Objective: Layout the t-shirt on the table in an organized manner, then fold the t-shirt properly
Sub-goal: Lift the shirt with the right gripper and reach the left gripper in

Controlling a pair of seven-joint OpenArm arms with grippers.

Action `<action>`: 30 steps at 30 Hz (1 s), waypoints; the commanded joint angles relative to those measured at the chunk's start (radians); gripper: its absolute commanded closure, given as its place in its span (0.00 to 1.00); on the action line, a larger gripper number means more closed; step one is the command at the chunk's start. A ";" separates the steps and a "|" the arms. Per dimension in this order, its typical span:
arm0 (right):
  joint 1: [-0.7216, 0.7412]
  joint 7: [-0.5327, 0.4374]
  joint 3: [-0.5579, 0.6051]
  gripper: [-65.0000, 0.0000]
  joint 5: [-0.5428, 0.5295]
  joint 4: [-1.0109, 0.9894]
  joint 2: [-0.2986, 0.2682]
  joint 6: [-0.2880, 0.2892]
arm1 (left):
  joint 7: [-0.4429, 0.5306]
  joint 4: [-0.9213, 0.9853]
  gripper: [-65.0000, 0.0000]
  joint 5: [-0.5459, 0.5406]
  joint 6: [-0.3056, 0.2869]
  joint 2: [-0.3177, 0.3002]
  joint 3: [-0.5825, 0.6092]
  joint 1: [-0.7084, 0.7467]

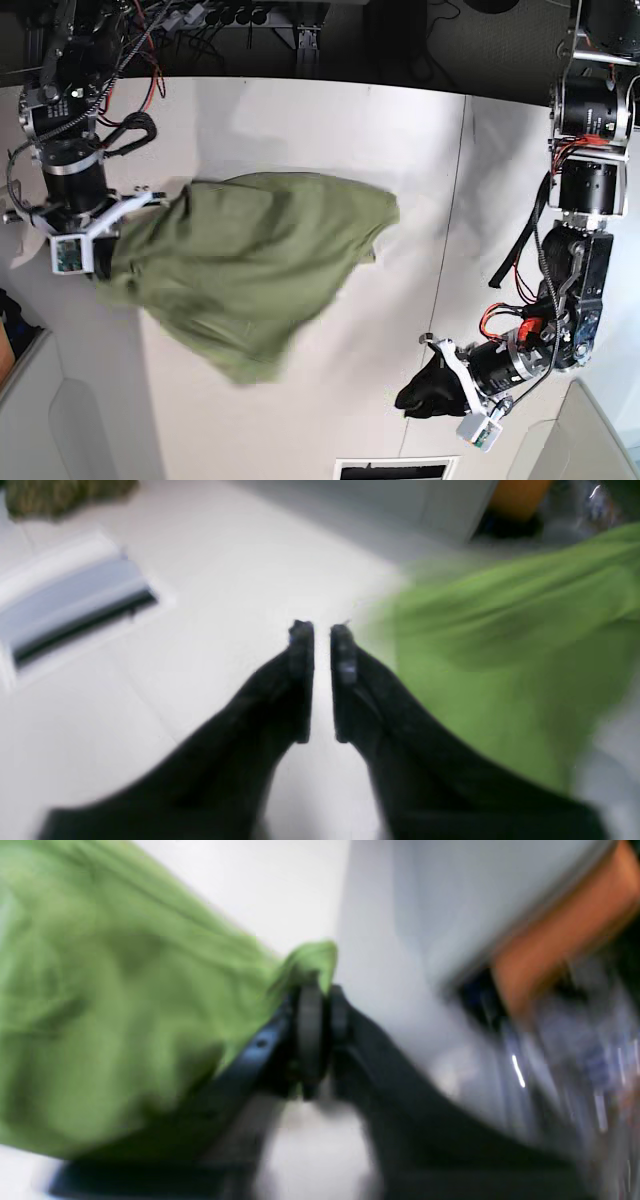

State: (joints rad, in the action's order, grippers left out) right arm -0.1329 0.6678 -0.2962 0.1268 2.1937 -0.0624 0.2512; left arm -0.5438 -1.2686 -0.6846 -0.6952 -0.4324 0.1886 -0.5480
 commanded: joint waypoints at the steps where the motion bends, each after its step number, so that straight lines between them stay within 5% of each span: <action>1: 0.005 -0.020 -0.032 0.71 -0.013 -0.014 -0.010 -0.024 | 0.024 0.034 0.61 -0.025 -0.003 -0.016 0.004 -0.048; 3: 0.006 -0.020 -0.064 0.44 -0.068 -0.067 -0.010 -0.024 | 0.026 0.109 0.43 -0.033 -0.003 -0.010 0.021 -0.056; 5: 0.005 -0.015 -0.082 0.36 -0.093 -0.095 -0.010 -0.024 | 0.023 0.145 0.42 -0.032 -0.003 -0.013 0.021 -0.055; 15: 0.002 0.075 -0.090 0.36 -0.265 -0.095 0.000 -0.019 | -0.258 0.102 0.42 -0.332 -0.003 -0.073 0.021 0.025; 22: -0.007 0.097 -0.048 0.36 -0.402 -0.095 0.043 0.120 | -0.261 -0.062 0.42 -0.351 -0.003 -0.062 0.021 0.225; 30: -0.101 0.090 0.139 0.36 -0.362 -0.121 0.043 0.123 | -0.169 -0.159 0.42 -0.219 -0.003 0.028 0.023 0.385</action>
State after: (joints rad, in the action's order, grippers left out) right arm -0.2401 0.7868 -0.1547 -0.2245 2.0571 -0.0189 0.3706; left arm -0.7391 -1.4124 -0.8738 -0.6888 -0.3965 0.2176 -0.1371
